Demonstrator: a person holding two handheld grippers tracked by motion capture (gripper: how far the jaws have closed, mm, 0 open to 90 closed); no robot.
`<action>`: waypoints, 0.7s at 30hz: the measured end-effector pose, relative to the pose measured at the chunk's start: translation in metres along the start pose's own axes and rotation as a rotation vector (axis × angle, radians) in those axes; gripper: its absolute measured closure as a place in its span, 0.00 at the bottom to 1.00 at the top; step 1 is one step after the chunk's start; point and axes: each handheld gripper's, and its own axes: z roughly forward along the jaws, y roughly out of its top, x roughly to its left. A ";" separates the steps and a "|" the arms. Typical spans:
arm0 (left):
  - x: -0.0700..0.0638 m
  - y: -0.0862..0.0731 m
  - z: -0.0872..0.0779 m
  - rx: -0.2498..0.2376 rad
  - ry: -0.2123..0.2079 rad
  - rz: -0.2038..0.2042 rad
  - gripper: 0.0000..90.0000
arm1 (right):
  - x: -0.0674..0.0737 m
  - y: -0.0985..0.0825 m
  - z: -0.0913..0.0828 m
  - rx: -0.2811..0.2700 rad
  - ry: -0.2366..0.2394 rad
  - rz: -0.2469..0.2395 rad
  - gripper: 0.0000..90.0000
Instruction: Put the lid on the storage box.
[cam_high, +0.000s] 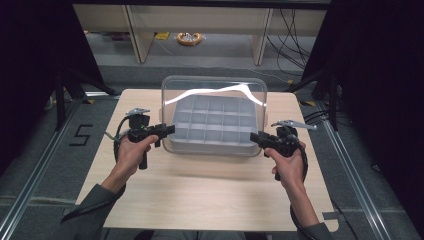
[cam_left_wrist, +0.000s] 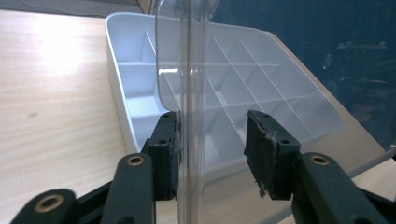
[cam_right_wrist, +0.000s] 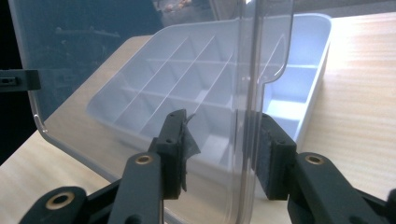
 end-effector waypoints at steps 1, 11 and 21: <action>0.001 0.003 0.003 0.004 0.005 -0.004 0.61 | 0.002 0.002 0.001 0.008 -0.004 0.048 0.67; 0.009 0.024 0.030 0.026 -0.002 -0.056 0.60 | -0.016 0.016 0.016 -0.003 -0.026 0.063 0.67; 0.021 0.024 0.047 0.054 0.019 -0.099 0.59 | -0.024 0.021 0.030 0.015 -0.022 0.093 0.66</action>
